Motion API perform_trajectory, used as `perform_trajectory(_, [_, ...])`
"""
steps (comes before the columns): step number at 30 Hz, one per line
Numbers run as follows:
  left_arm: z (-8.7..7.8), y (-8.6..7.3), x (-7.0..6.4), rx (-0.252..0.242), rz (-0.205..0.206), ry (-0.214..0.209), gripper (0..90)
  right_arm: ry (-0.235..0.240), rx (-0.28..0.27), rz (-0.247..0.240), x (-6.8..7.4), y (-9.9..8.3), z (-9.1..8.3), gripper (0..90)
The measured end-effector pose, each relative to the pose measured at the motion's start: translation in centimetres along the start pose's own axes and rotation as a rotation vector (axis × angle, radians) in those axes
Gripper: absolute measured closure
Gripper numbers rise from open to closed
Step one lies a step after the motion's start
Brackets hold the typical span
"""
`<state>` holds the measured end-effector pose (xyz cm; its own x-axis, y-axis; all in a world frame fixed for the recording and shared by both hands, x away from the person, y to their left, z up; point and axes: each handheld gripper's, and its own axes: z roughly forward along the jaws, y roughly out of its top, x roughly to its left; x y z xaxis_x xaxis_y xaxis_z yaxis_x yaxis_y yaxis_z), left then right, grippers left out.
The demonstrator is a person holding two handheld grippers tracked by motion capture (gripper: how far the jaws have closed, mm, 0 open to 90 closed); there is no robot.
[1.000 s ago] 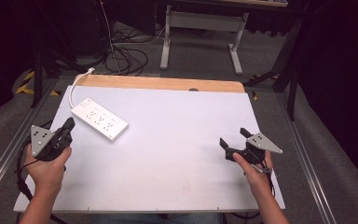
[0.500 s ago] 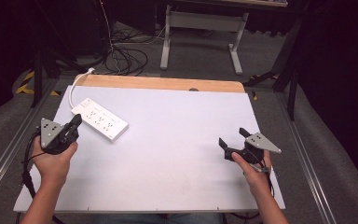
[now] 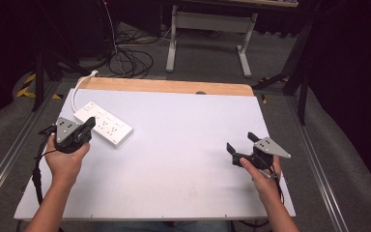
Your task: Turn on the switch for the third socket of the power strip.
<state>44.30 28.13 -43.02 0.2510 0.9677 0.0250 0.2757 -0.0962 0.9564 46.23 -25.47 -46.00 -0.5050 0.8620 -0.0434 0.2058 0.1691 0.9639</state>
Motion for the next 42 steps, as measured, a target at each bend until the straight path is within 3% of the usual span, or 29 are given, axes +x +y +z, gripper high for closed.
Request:
perform_trajectory(8, [1.4, -0.1, -0.3, 0.041, 0.042, -0.029, 90.0, 0.002, 0.002, -0.003, 0.0, 0.0, 0.1, 7.8])
perform_trajectory(23, [5.1, 0.5, -0.4, 0.089, 0.072, -0.069, 90.0, 0.001, -0.008, -0.001, -0.1, 0.0, 0.2, 7.5])
perform_trajectory(42, [7.3, 0.1, -1.3, 0.168, 0.118, -0.108, 90.0, -0.002, -0.01, 0.0, -0.2, 0.1, 0.2, 7.6])
